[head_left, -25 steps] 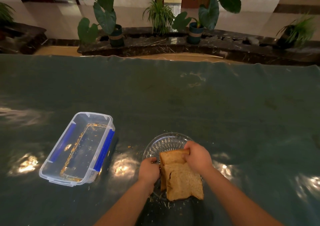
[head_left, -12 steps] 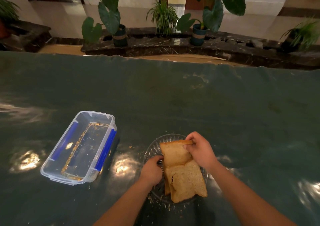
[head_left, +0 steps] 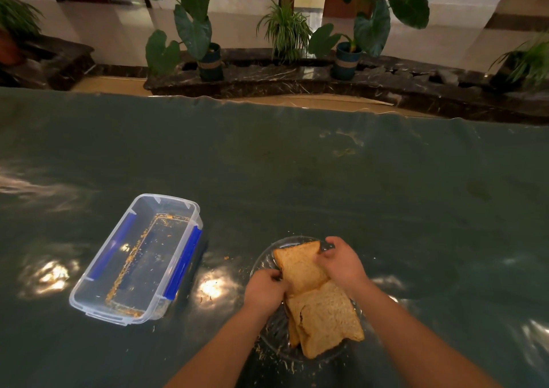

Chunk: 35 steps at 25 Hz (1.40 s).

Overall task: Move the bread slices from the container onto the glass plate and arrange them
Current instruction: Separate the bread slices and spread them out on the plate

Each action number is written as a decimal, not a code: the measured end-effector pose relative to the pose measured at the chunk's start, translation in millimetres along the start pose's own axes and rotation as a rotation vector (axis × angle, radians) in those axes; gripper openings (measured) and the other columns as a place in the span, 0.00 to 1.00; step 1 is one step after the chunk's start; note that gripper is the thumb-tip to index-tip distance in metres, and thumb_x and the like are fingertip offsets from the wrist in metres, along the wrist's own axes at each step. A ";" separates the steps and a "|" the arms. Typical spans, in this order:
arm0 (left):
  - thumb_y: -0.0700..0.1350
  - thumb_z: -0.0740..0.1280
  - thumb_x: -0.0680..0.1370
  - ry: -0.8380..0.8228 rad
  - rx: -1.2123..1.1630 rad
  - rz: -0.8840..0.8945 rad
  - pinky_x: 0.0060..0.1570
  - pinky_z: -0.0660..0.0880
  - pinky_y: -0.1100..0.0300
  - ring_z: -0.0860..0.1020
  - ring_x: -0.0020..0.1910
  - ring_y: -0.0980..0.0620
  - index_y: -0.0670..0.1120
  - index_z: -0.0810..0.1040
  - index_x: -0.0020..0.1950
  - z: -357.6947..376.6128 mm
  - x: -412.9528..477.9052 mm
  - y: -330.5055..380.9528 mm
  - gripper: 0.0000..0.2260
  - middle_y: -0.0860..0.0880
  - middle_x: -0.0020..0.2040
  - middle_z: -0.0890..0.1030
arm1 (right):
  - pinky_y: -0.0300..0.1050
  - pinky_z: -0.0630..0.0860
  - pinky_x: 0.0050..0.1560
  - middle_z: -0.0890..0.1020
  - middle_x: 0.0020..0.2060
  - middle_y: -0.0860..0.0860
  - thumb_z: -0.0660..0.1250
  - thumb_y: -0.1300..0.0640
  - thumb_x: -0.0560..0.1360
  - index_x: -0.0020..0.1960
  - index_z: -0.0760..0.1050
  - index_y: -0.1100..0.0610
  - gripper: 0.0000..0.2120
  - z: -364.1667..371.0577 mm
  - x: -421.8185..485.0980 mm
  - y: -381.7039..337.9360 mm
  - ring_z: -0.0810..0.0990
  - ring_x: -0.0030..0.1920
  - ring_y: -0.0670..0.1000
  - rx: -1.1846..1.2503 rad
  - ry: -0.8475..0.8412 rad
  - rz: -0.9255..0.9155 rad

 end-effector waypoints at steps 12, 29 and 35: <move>0.40 0.73 0.72 0.180 -0.133 0.100 0.39 0.78 0.60 0.81 0.42 0.55 0.48 0.80 0.51 -16.6 8.2 9.2 0.09 0.51 0.43 0.83 | 0.48 0.73 0.39 0.75 0.34 0.50 0.70 0.59 0.73 0.43 0.72 0.53 0.07 -0.1 -2.0 -2.6 0.73 0.35 0.48 -0.020 -0.019 -0.108; 0.43 0.73 0.73 0.162 -0.103 -0.023 0.50 0.82 0.48 0.84 0.45 0.49 0.45 0.83 0.55 -4.8 -8.5 -31.7 0.11 0.48 0.46 0.86 | 0.43 0.78 0.40 0.82 0.41 0.45 0.76 0.40 0.64 0.46 0.77 0.49 0.18 0.2 -74.5 46.3 0.81 0.42 0.44 -0.066 -0.153 0.042; 0.45 0.73 0.73 0.153 -0.067 -0.022 0.50 0.82 0.50 0.83 0.45 0.51 0.48 0.85 0.51 -5.3 -10.0 -23.6 0.08 0.52 0.45 0.86 | 0.45 0.78 0.39 0.83 0.42 0.48 0.79 0.48 0.62 0.46 0.75 0.53 0.19 1.3 -83.6 56.2 0.82 0.42 0.48 0.006 -0.108 0.047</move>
Point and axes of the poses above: each hand's wrist, its own x-axis towards the middle knuckle, its own z-axis out of the palm, y = z × x, the point moved 10 cm from there along x, towards the middle knuckle
